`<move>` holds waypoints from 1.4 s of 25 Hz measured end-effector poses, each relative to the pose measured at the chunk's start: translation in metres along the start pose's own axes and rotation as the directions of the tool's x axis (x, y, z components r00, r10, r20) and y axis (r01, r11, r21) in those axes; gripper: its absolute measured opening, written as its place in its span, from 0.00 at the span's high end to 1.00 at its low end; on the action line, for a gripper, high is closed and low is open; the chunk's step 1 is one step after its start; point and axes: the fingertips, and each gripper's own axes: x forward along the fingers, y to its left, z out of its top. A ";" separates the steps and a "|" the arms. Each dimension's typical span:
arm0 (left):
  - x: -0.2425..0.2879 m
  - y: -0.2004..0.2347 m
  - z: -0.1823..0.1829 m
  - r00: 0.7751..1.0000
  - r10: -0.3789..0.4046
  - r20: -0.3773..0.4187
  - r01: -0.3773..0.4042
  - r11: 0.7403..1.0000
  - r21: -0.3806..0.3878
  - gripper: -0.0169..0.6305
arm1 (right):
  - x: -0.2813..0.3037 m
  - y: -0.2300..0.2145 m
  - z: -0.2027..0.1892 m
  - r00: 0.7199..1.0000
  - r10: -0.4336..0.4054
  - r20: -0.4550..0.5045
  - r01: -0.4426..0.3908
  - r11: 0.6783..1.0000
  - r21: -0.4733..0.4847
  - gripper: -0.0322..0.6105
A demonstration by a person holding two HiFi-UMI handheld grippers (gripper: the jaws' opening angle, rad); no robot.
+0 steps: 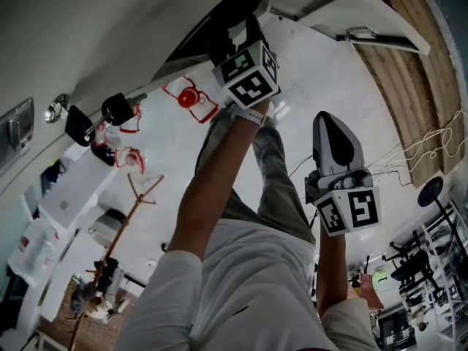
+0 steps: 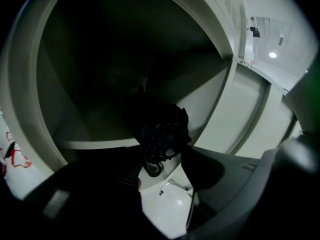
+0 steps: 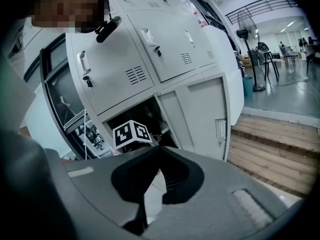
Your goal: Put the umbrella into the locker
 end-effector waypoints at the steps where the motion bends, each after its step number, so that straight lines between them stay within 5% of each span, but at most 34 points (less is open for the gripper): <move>1: 0.000 0.001 0.002 1.000 0.006 0.004 -0.006 1.000 -0.001 0.58 | 0.000 0.000 0.000 1.000 -0.001 0.000 0.001 1.000 -0.001 0.95; 20: 0.046 0.030 0.050 0.997 0.071 0.031 -0.071 0.997 0.019 0.59 | 0.006 -0.001 0.005 1.000 0.004 0.004 -0.004 1.000 0.003 0.95; 35: 0.025 0.028 0.044 0.997 0.047 0.064 -0.053 0.993 0.106 0.51 | 0.000 0.006 0.004 1.000 0.020 0.012 -0.020 1.000 -0.003 0.95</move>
